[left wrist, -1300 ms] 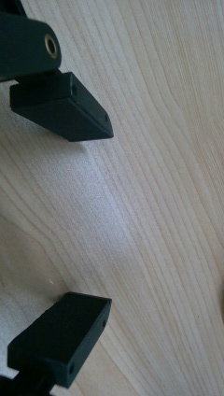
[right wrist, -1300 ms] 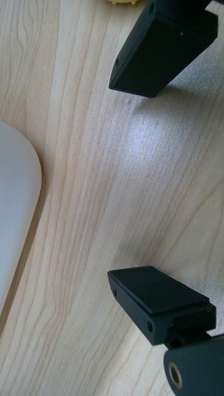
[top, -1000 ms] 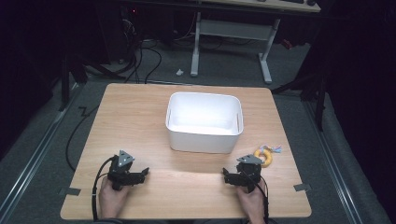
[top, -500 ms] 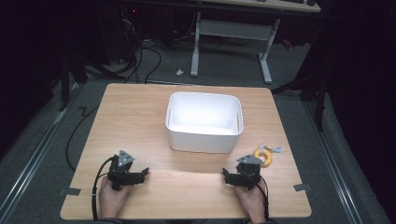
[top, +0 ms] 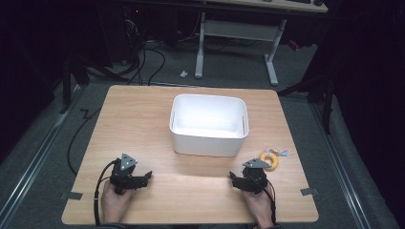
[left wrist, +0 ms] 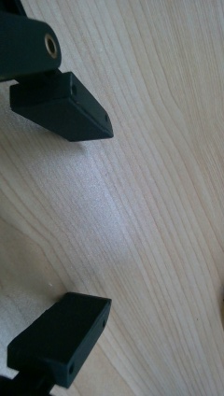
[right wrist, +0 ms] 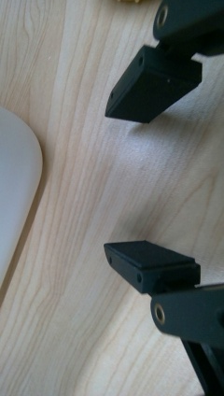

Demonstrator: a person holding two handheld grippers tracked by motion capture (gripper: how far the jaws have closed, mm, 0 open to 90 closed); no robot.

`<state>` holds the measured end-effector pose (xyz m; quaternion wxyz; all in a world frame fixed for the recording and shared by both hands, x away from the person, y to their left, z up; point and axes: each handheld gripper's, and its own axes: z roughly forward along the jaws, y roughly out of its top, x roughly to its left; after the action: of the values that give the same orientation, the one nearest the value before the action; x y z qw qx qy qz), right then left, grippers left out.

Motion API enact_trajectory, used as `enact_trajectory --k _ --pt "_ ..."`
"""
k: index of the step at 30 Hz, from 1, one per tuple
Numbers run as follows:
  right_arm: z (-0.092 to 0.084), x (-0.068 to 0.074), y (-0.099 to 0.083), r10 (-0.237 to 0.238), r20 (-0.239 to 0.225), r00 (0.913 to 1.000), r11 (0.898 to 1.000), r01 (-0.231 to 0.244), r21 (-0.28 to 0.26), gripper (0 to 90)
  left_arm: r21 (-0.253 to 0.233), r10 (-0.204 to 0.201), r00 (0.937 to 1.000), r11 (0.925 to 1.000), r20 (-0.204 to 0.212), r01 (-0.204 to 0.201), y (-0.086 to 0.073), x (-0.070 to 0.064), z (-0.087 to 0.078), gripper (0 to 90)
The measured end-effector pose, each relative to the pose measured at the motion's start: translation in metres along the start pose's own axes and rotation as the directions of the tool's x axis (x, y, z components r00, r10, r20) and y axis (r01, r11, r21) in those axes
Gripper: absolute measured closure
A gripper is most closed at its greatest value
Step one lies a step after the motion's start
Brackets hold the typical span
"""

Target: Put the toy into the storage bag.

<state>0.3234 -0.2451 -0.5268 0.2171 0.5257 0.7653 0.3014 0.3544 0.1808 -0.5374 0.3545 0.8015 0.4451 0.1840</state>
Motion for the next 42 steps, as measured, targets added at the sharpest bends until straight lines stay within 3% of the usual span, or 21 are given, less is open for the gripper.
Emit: enact_trajectory --k 6,11,20,30,36,42 --pt "-0.01 -0.005 -0.001 0.011 -0.018 0.9998 1.0 -0.011 -0.023 37.2 0.0 0.001 1.0 1.0 0.0 -0.001 0.0 0.0 0.0 15.9" --pt "-0.018 -0.007 -0.001 -0.003 -0.011 0.9999 0.999 0.002 -0.045 39.4 0.0 0.001 1.0 1.0 -0.001 -0.001 0.0 0.0 0.0 15.9" --pt "-0.034 -0.013 0.0 -0.023 -0.047 0.9986 0.997 0.02 -0.076 44.3 0.0 0.001 1.0 1.0 0.001 -0.001 0.0 0.0 0.0 15.9" --pt "-0.047 -0.025 -0.002 0.012 -0.112 0.9937 0.995 -0.023 -0.102 51.2 0.001 0.002 1.0 1.0 0.001 -0.002 0.0 0.0 0.0 15.9" --pt "-0.055 -0.035 -0.003 0.021 -0.117 0.9929 0.994 -0.033 -0.102 52.2 0.001 0.002 1.0 1.0 0.001 -0.002 0.0 0.0 0.0 15.9" --pt "-0.065 -0.047 -0.004 0.052 -0.083 0.9952 0.993 -0.06 -0.098 47.5 0.001 0.002 1.0 1.0 0.001 -0.002 0.0 0.0 0.0 15.9"
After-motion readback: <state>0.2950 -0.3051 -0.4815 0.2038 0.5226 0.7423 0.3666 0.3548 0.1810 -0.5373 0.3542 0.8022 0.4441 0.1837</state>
